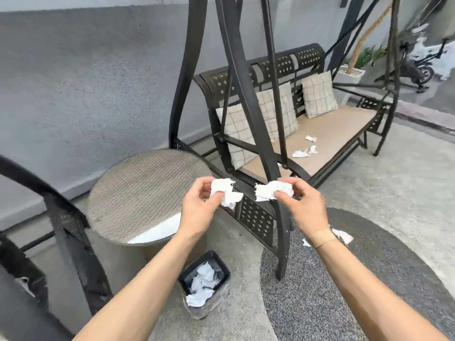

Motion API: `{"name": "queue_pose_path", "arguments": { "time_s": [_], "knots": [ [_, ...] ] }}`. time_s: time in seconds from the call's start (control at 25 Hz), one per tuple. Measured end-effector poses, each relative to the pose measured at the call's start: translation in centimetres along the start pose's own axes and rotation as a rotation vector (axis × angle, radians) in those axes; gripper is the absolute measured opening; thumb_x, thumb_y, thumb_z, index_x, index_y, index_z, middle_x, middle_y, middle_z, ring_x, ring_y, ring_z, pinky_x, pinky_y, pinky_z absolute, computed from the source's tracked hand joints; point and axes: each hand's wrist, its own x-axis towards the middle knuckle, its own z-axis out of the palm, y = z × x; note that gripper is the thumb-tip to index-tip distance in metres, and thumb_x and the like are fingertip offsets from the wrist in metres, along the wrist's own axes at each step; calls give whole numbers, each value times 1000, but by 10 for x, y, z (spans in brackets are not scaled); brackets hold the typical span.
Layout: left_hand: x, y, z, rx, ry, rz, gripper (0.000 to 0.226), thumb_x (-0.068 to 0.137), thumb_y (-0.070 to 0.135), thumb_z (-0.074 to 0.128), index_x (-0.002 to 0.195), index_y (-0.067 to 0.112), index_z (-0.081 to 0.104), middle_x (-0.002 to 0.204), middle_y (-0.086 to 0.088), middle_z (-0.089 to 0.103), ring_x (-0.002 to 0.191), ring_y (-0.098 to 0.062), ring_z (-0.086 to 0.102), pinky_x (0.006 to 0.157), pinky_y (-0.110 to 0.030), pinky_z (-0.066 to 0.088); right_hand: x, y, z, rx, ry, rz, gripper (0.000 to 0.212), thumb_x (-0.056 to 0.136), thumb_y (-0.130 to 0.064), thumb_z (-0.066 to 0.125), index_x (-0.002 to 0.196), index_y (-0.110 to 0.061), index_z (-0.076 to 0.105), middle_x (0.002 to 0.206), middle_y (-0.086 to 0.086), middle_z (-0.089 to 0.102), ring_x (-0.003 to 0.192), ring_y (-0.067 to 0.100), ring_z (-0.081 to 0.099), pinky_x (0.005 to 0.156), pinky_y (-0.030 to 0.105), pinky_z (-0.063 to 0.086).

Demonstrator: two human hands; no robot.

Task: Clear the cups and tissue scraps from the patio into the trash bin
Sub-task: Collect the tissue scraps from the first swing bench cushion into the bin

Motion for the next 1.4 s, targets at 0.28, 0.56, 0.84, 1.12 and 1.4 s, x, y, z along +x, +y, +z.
{"name": "queue_pose_path", "arguments": {
  "time_s": [0.28,0.56,0.84,1.12,1.4],
  "knots": [
    [36,-53,-66,61,272,-145,25,83,9,69,98,27,63,96,4,70,86,-20,64,75,-43,56,70,10,121,-17,-298,-56,24,75,-27,76,96,-38,70,70,-14,66,65,2,53,64,21,43],
    [45,-149,-102,98,382,-366,28,83,12,70,98,32,59,90,3,66,79,-17,60,73,-33,52,87,65,223,-162,-545,17,25,77,-31,76,100,-38,69,70,-27,64,66,-4,56,62,10,40],
    [-6,-296,-62,64,431,-752,26,85,6,68,100,25,60,89,-9,67,80,-29,61,72,-41,56,69,208,298,-294,-781,249,30,83,-27,74,112,-31,66,76,-14,70,55,-5,58,48,13,44],
    [-35,-480,-18,131,577,-1165,21,87,11,66,106,15,57,97,-7,65,90,-33,64,81,-47,55,40,383,365,-470,-849,451,35,84,-27,72,117,-21,66,99,3,73,77,14,62,63,13,42],
    [-46,-598,-1,349,427,-1267,29,84,27,69,107,21,52,94,-1,68,90,-25,65,70,-23,40,9,493,419,-657,-1007,454,40,88,-32,64,126,-23,57,112,12,71,102,29,65,83,33,51]
  ]
}}
